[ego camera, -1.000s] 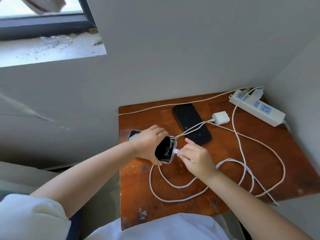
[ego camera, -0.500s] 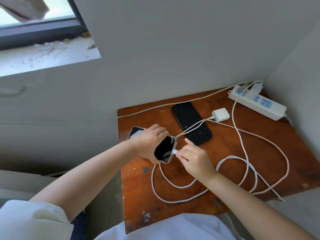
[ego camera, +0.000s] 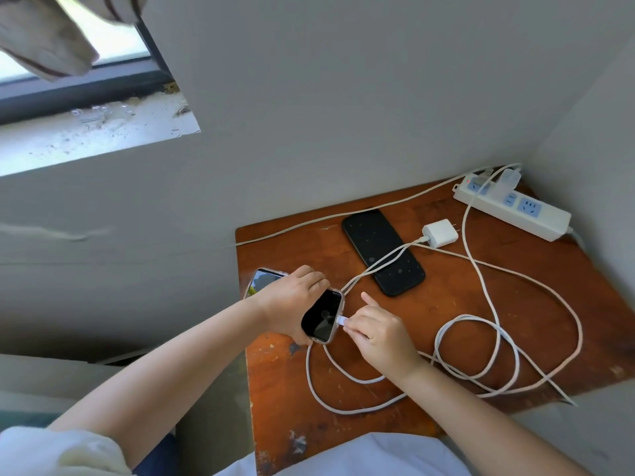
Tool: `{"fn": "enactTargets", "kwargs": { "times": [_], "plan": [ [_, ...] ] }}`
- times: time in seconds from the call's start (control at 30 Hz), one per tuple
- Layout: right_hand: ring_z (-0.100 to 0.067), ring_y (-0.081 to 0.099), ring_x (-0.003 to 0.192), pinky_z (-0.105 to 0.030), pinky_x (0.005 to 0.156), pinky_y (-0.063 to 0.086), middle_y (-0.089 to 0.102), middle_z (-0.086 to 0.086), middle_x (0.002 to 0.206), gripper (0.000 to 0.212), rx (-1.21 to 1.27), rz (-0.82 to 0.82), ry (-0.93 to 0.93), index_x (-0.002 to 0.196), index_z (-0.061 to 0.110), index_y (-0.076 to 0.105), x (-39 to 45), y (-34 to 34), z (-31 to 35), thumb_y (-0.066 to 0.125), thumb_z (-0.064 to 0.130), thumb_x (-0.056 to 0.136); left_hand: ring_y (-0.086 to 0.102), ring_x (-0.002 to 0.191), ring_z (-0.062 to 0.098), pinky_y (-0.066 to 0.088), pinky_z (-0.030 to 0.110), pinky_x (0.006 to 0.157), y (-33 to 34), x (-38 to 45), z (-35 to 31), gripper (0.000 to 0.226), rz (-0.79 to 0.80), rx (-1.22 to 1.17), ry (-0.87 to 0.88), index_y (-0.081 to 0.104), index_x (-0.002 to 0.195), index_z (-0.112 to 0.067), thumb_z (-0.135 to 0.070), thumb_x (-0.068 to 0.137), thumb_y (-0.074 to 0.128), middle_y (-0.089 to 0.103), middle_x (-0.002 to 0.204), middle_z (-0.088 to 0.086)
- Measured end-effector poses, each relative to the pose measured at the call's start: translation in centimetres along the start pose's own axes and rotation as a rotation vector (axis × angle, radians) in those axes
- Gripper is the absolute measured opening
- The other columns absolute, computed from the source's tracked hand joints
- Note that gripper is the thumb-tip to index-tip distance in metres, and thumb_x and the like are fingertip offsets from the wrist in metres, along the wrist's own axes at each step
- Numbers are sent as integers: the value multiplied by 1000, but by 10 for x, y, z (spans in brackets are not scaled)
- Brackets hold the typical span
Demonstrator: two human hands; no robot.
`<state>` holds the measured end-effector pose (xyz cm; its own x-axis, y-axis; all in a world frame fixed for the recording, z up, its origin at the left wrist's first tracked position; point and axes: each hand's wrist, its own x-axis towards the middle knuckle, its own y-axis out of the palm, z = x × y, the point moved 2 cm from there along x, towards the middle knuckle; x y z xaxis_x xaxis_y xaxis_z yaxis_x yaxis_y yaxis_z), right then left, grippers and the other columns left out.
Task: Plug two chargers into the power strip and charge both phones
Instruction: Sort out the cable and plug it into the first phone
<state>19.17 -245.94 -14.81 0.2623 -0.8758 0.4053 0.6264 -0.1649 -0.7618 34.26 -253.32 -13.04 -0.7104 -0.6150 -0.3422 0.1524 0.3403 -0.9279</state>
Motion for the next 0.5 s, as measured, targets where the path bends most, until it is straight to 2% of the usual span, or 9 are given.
{"fn": "enactTargets", "kwargs": {
  "times": [0.1, 0.2, 0.3, 0.37, 0.5],
  "plan": [
    [-17, 62, 43, -48, 85, 46, 65, -11, 50, 20, -4, 16, 1, 59, -1, 69, -3, 2, -1, 83, -13, 51, 30, 125, 22, 30, 28, 104, 3, 2, 0, 85, 12, 16, 7, 30, 135, -12, -49, 69, 68, 39, 139, 8],
    [-17, 63, 46, -43, 82, 52, 67, -10, 52, 20, -3, 54, -10, 61, 1, 70, -3, 3, -2, 84, -10, 51, 30, 126, 22, 31, 28, 104, 5, 5, 2, 86, 32, 30, 21, 29, 135, -12, -48, 69, 69, 37, 140, 8],
    [-20, 67, 54, -34, 63, 60, 71, -10, 61, 22, 23, 122, 48, 70, 2, 72, -6, 3, -5, 86, -3, 53, 29, 127, 23, 31, 30, 105, 5, 8, 7, 86, 65, 60, 32, 28, 136, -12, -47, 69, 68, 36, 141, 9],
    [-21, 68, 57, -27, 53, 59, 72, -10, 65, 20, 35, 139, 94, 75, 2, 72, -9, -2, -12, 84, 0, 58, 29, 128, 24, 30, 32, 106, 2, 10, 14, 87, 98, 103, 39, 26, 136, -12, -46, 69, 69, 35, 142, 9],
    [-22, 69, 62, -25, 56, 57, 72, -11, 68, 17, -60, 88, 162, 73, 2, 73, -8, -12, -29, 81, -5, 60, 23, 133, 29, 23, 36, 111, -6, 15, 26, 89, 214, 254, 81, 21, 139, -7, -36, 71, 71, 29, 146, 14]
  ]
}}
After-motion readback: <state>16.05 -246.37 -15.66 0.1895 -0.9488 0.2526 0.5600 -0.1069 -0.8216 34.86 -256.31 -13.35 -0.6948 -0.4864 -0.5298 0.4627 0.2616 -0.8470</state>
